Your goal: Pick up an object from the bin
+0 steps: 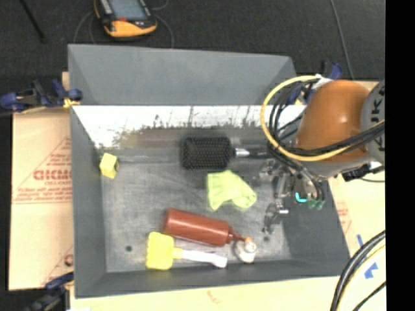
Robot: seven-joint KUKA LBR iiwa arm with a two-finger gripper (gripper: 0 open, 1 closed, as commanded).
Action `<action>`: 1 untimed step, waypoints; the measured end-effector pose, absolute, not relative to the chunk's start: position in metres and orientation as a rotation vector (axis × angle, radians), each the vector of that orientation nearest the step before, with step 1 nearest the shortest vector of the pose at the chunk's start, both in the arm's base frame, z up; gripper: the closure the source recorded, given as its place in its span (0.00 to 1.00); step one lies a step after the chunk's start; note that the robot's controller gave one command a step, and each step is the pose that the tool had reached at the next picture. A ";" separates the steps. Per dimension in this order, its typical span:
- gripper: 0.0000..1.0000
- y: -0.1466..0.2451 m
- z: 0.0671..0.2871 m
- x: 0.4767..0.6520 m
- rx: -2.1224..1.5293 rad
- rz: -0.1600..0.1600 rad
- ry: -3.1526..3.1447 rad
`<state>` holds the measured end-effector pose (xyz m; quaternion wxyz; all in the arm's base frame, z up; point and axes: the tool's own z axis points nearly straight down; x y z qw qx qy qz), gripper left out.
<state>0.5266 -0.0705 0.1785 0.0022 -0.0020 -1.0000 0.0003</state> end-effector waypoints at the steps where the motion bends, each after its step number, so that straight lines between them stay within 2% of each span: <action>1: 0.00 -0.070 0.183 0.528 -0.003 0.002 -3.145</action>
Offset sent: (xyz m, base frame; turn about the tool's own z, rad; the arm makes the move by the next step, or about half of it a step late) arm 0.0103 0.0932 -0.1085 -0.0701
